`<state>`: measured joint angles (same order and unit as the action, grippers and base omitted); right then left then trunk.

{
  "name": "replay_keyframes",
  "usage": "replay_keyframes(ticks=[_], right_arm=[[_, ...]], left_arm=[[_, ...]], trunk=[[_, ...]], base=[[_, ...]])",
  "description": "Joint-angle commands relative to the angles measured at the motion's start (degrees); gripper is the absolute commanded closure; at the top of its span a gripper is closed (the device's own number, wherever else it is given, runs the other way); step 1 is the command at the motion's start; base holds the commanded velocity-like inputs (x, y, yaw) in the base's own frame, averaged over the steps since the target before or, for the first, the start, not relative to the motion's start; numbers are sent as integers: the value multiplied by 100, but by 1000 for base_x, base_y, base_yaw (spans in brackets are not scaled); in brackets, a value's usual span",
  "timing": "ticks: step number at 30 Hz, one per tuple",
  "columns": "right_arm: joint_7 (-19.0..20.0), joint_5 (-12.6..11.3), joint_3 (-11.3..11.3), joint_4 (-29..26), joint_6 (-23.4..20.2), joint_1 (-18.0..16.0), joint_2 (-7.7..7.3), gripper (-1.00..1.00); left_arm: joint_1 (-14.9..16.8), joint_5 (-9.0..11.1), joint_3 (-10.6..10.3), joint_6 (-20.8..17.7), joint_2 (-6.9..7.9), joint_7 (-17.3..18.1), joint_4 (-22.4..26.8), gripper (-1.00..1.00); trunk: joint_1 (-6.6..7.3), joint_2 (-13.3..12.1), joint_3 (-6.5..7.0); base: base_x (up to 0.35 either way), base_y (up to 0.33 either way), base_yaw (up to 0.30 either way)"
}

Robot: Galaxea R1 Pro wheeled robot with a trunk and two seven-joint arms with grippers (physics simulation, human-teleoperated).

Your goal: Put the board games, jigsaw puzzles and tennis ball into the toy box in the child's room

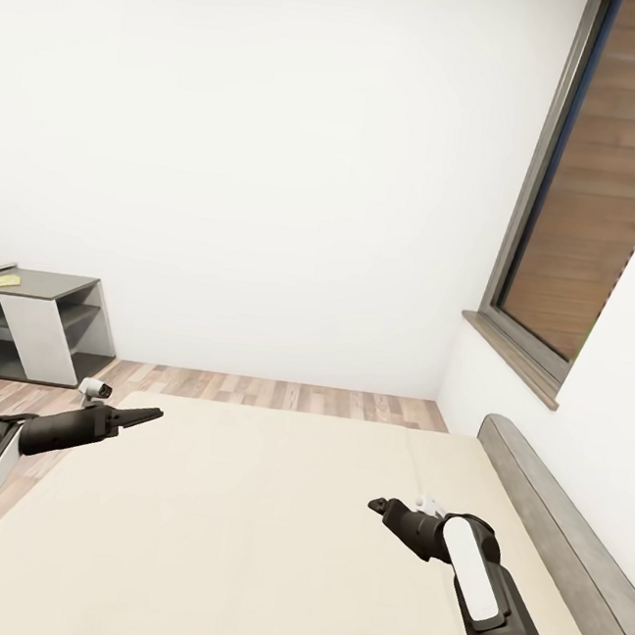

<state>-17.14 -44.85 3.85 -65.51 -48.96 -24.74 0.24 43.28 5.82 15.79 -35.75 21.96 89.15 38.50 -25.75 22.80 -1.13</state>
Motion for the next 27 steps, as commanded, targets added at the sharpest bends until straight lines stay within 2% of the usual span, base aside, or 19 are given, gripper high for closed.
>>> replay_keyframes(ticks=[1,27], right_arm=[[-53,-60,7,-6,-17,-5,3,-100],[-54,3,3,-6,-9,-5,4,-100]], left_arm=[[5,-2,0,-62,1,22,0,-100],[5,-2,1,-61,1,21,-2,-100]], trunk=[[-4,12,-12],[-4,12,-12]], base=[[-3,-2,0],[-8,0,0]])
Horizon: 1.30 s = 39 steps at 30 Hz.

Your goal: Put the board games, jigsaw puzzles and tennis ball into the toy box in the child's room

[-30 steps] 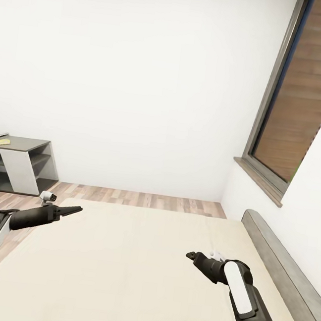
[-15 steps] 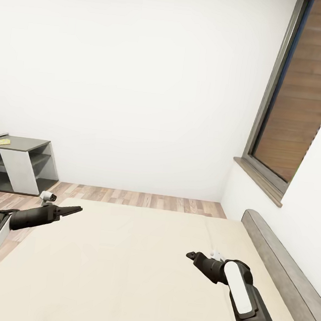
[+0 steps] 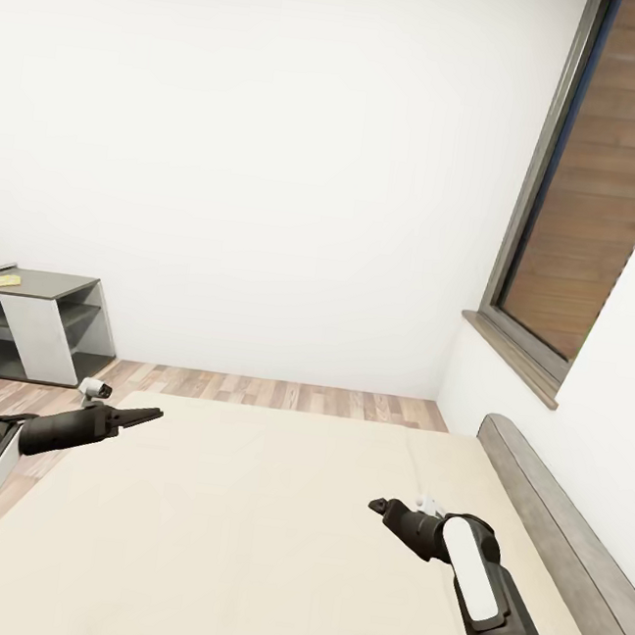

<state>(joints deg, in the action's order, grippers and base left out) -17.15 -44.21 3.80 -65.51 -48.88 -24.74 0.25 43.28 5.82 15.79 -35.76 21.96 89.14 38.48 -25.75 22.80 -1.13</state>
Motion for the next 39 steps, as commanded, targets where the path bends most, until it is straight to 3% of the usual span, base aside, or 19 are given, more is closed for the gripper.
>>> replay_keyframes(ticks=[1,23,27,34,39], right_arm=[[-53,-62,11,-6,-17,-5,2,-100],[-119,-91,57,5,-42,5,0,-100],[-264,-79,56,140,-71,-13,-11,-100],[-558,-51,48,875,-76,-172,-48,-100],[-983,-10,0,1094,-75,-270,-73,-100]], left_arm=[[5,-1,-1,-61,1,22,0,-100],[3,5,3,-63,3,37,1,-100],[3,7,3,-63,3,43,-1,-100],[-3,18,-1,-91,-21,69,0,-100],[-4,26,1,-204,-55,66,0,-100]], trunk=[[-4,12,-12],[-4,12,-12],[-4,12,-12],[-4,12,-12],[-4,12,-12]], base=[[0,0,0],[0,0,0],[0,0,0],[0,0,0],[0,0,0]])
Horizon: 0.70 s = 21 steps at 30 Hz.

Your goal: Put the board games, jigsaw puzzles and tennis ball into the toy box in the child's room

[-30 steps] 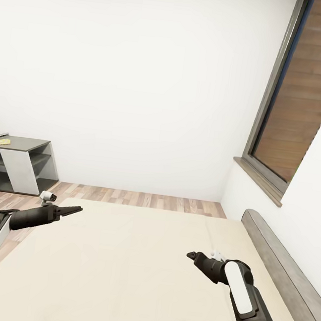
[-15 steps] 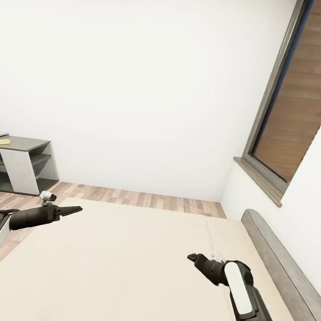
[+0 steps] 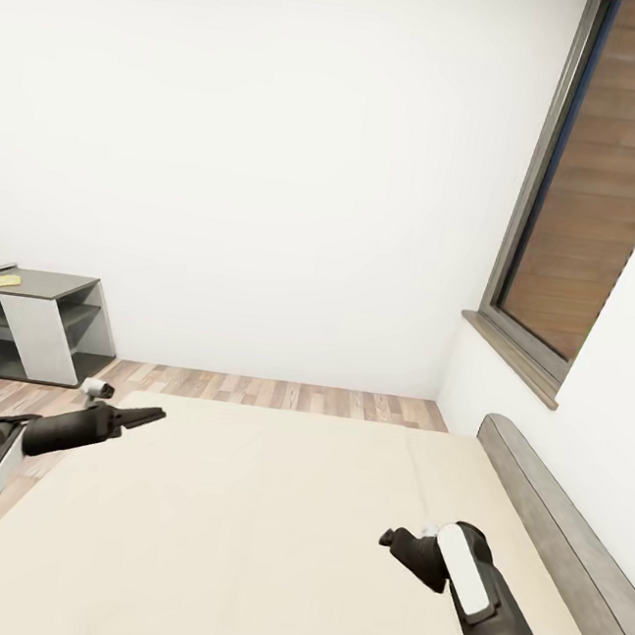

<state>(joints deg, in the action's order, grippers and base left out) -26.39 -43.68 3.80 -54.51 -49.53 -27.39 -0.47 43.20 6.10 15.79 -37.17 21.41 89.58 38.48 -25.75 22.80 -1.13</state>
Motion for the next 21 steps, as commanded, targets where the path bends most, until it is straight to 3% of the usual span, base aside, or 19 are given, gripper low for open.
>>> replay_keyframes(ticks=[1,9,21], right_arm=[[-171,-52,-3,0,-8,-11,-10,-100],[-377,-51,4,-5,-6,-13,-15,-100],[-400,-42,1,-15,-8,-21,-32,-100]], left_arm=[[6,-3,2,-148,-16,3,0,-100],[10,-22,18,-799,-149,-434,-1,-100],[13,-30,3,-853,-172,-546,1,-100]], trunk=[[-4,12,-12],[-4,12,-12],[-4,12,-69]], base=[[0,0,0],[0,0,0],[0,0,0]])
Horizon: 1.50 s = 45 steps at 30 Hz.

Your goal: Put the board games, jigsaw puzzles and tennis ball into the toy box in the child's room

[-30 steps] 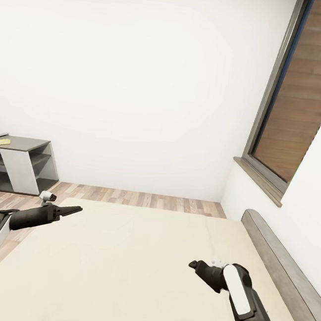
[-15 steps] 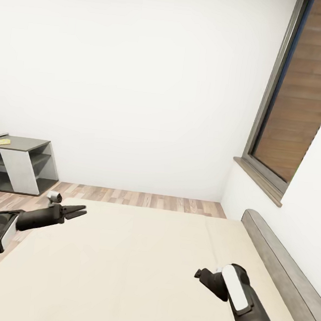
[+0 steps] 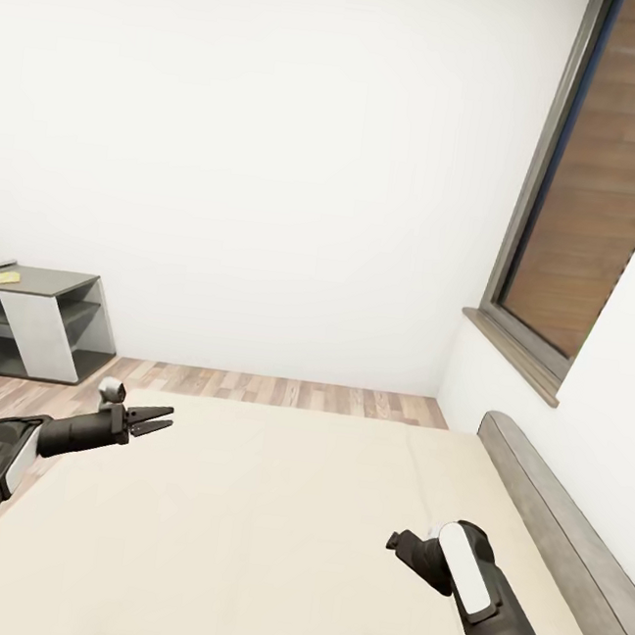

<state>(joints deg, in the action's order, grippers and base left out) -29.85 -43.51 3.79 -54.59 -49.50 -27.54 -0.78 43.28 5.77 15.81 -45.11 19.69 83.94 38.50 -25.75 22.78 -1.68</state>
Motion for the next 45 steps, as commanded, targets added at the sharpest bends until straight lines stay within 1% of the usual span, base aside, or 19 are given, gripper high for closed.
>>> replay_keyframes(ticks=[1,9,11,13,14,15,17,18,20,24,26,29,31,34,37,40,42,45], right_arm=[[-52,-61,0,-2,-9,-4,-4,-100],[-59,-48,3,26,-9,-15,1,-100],[-62,-50,5,46,-12,-81,-4,-100],[-63,-50,-3,120,-19,-290,-14,-100],[-66,-47,-11,310,-46,-582,-20,-100],[-69,-46,-13,398,-65,-679,-20,-100],[-87,-36,-12,790,-199,-1008,-19,-100],[-93,-29,-11,977,-253,-1122,-16,-100],[-101,-24,-13,1185,-293,-1229,-11,-100],[-102,-13,-72,1364,-290,-1306,21,-100],[-99,-15,-179,1466,-211,-1315,10,-100],[-68,-17,-426,1778,36,-1329,-9,-100],[-58,-17,-541,1893,121,-1335,-14,-100],[-51,-17,-639,1974,175,-1339,-13,-100],[-49,-18,-667,1998,191,-1341,-13,-100],[-48,-18,-681,2007,200,-1341,-11,-100],[-48,-18,-688,2001,202,-1340,-10,-100],[-53,-18,-694,1992,204,-1338,-10,-100]], left_arm=[[5,3,1,-60,1,15,0,-100],[5,3,-2,-60,0,-9,-2,-100],[5,0,-5,-60,0,-13,-1,-100],[5,-3,-6,-56,0,-17,-2,-100],[5,-5,-7,-53,0,-36,-1,-100],[5,-5,-7,-53,0,-50,-1,-100],[5,-5,-3,-52,0,-141,0,-100],[5,-5,-2,-48,0,-190,0,-100],[5,-6,-1,-45,0,-281,0,-100],[5,0,1,-29,-2,-500,0,-100],[5,4,1,-22,-7,-608,0,-100],[9,10,1,-11,-65,-776,0,-100],[12,11,1,-8,-90,-826,0,-100],[34,13,9,-23,-101,-851,30,-100],[65,14,11,-43,-109,-857,86,-100],[86,5,10,-51,-113,-934,123,-100],[92,4,8,-51,-118,-1075,136,-100],[99,11,3,-39,-144,-1542,152,-100]], trunk=[[-4,14,-23],[-4,14,-98],[-4,14,-117],[-4,14,-136],[-4,14,-146],[-4,14,-155],[-4,14,-174],[-4,14,-183],[-4,14,-202],[-4,14,-240],[-4,14,-259],[-4,14,-288],[-4,14,-306],[-4,14,-335],[-4,14,-363],[-4,14,-392],[-4,14,-411],[-4,14,-439]], base=[[0,0,0],[0,0,0],[0,0,0],[0,0,0],[0,0,0],[0,0,0],[0,0,0],[0,0,0],[0,0,0],[0,0,0],[0,0,0],[0,0,0],[0,0,0],[0,0,0],[0,0,0],[0,0,0],[0,0,0],[0,0,0]])
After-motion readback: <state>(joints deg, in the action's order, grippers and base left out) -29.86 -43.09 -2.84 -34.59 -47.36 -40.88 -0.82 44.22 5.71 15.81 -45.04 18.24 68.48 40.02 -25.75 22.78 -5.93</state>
